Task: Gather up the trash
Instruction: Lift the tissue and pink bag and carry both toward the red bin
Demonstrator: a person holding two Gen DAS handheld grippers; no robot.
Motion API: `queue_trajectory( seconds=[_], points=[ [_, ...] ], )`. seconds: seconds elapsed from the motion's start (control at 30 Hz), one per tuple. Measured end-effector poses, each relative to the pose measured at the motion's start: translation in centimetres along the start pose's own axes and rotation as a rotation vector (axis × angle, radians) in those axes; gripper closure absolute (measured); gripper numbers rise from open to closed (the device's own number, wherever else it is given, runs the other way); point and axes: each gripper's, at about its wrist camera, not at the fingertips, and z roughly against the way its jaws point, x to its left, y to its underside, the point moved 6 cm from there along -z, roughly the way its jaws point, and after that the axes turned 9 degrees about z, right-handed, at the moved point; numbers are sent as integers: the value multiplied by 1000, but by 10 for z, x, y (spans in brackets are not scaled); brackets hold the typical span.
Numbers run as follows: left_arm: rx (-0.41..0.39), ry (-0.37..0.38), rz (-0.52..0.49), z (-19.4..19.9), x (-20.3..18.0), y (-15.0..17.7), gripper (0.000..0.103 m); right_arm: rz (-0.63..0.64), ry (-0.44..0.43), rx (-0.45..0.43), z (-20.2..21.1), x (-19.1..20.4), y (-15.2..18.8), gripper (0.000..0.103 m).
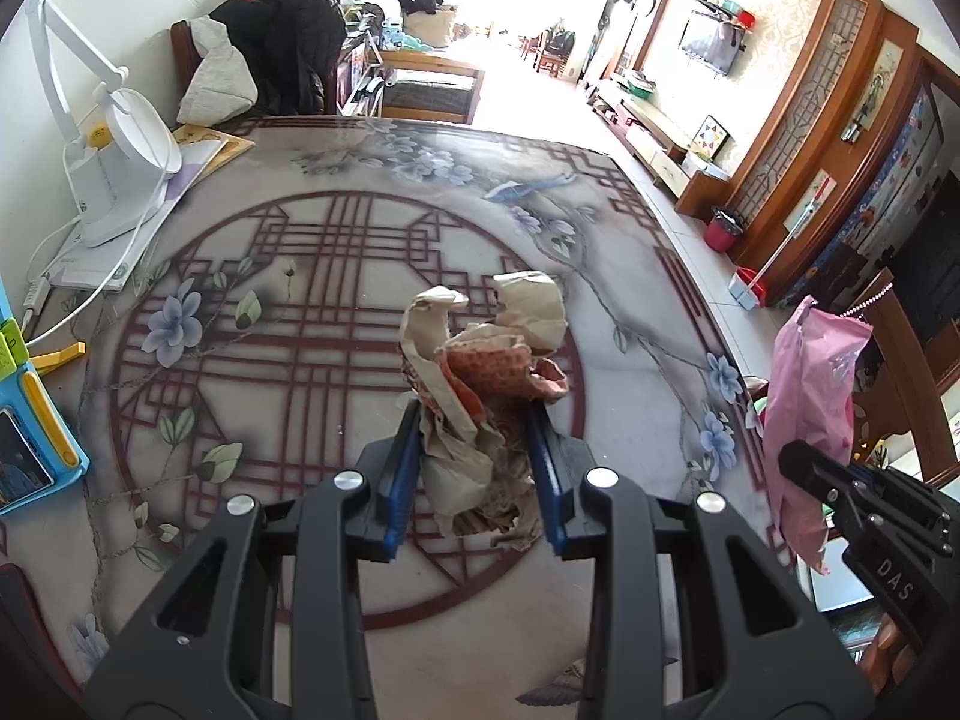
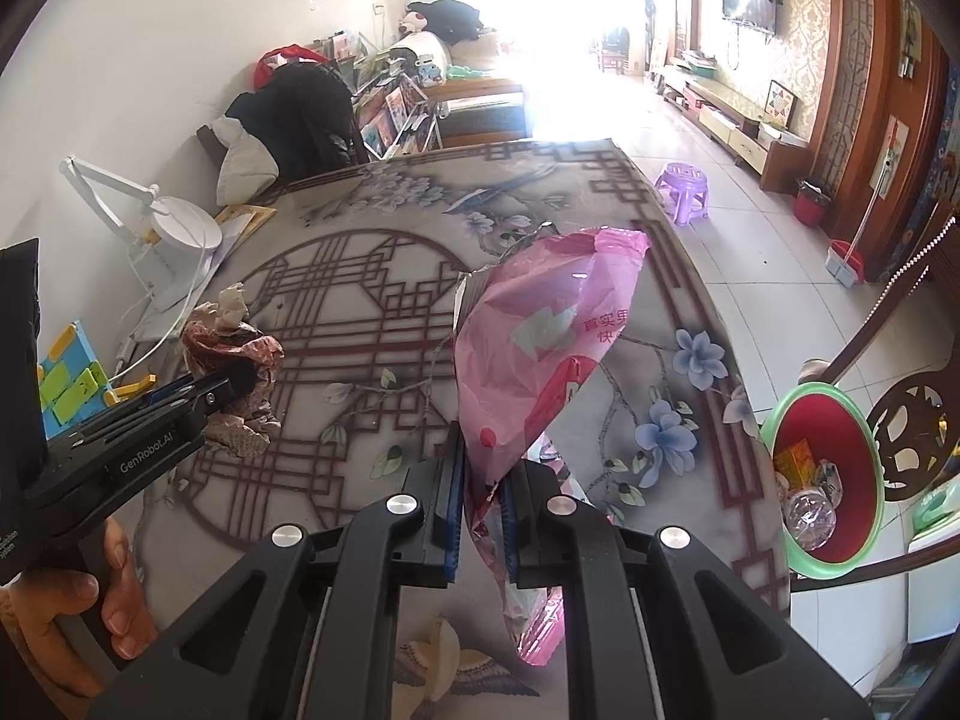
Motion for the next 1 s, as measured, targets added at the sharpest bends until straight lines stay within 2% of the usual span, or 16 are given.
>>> queue_trajectory(
  seconds=[1.0],
  points=[
    [19,-6,-64,-5,-54,24,70,-52,10,-2,9,-51,24,94]
  ],
)
